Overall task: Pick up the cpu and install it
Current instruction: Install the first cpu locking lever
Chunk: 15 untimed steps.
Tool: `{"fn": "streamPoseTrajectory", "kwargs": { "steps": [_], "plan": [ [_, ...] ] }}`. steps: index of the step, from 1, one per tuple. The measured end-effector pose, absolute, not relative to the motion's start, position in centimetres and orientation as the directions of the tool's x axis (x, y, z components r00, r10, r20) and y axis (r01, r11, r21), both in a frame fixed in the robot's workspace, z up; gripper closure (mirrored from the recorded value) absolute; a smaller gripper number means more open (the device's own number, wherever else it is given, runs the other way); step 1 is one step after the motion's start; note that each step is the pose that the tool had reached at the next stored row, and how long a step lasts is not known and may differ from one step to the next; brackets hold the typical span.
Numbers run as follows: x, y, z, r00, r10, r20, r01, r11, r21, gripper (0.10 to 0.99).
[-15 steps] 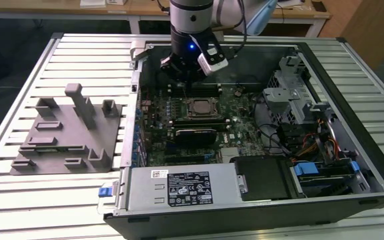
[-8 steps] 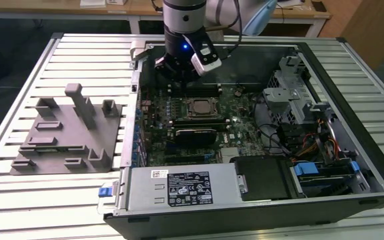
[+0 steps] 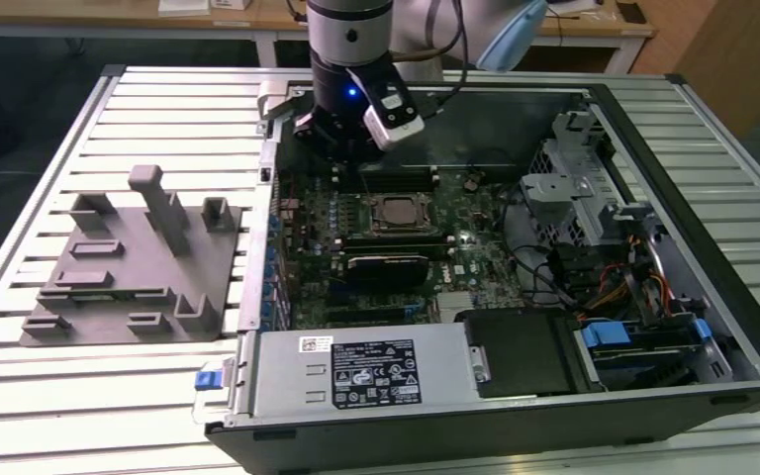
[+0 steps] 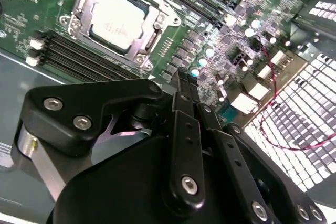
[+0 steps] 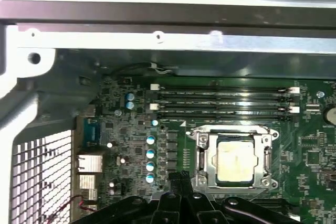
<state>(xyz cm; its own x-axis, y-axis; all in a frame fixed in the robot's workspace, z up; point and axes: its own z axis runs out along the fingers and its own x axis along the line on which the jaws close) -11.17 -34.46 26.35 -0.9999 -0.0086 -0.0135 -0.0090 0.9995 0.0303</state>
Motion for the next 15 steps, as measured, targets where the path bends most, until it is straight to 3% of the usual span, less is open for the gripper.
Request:
{"fn": "streamPoseTrajectory", "kwargs": {
  "steps": [7,15],
  "plan": [
    [-11.64,-34.46,26.35,-1.0,-0.009,-0.013,-0.009,0.999,0.031,0.98],
    [-11.63,-34.62,26.23,-1.0,-0.007,-0.014,-0.009,0.994,0.11,0.98]
  ]
}}
